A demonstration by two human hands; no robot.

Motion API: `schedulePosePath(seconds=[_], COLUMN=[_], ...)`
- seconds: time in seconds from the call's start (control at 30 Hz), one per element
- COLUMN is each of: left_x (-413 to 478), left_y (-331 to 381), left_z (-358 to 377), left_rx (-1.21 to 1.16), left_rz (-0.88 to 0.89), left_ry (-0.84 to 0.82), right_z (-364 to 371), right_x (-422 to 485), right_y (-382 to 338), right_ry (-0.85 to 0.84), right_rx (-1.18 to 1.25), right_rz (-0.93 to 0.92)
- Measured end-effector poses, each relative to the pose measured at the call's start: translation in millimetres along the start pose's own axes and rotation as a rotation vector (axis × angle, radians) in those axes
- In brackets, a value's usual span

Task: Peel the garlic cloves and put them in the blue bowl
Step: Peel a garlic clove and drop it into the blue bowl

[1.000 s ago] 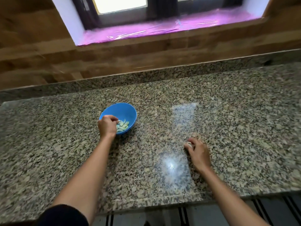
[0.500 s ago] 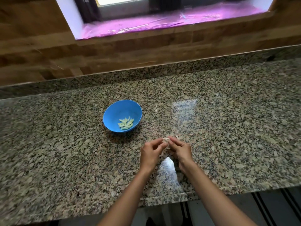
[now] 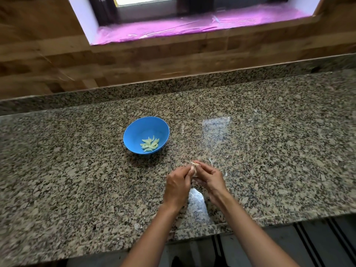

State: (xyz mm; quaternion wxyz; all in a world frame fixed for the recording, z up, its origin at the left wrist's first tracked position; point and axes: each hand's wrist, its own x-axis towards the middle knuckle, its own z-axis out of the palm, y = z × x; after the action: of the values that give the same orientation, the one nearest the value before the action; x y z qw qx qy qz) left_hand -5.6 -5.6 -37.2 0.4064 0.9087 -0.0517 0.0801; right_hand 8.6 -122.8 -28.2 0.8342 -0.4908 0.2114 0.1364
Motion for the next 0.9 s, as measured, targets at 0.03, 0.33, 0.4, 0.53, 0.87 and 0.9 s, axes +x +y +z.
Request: schedulePosePath(seconds=[0.03, 0.33, 0.4, 0.53, 0.87, 0.9], left_x=[-0.2, 4.7, 5.9, 11.9, 38.6, 42.0], left_y=[-1.0, 4.9, 4.4, -3.3, -25.9, -24.4], left_z=[2.3, 3.5, 2.1, -2.8, -28.8, -30.2], left_rx=[0.043, -0.11, -0.177, -0.302, -0.178, -0.187], left_rz=[0.039, -0.185, -0.222, -0.35, -0.534, -0.528], left_ry=[0.014, 0.017, 0.02, -0.001, -0.347, -0.37], right_z=[2.5, 5.9, 3.0, -9.3, -48.5, -44.3], right_x=[-0.7, -0.9, 1.0, 2.2, 22.7, 20.1], right_y=[1.6, 6.6, 5.3, -2.0, -16.0, -8.9], right_ry=[0.026, 0.145, 0.143, 0.202, 0.266, 0.22], right_rx=[0.025, 0.113, 0.009, -0.546, -1.705, -1.696], right_rz=[-0.004, -0.027, -0.041, -0.253, -0.515, -0.583])
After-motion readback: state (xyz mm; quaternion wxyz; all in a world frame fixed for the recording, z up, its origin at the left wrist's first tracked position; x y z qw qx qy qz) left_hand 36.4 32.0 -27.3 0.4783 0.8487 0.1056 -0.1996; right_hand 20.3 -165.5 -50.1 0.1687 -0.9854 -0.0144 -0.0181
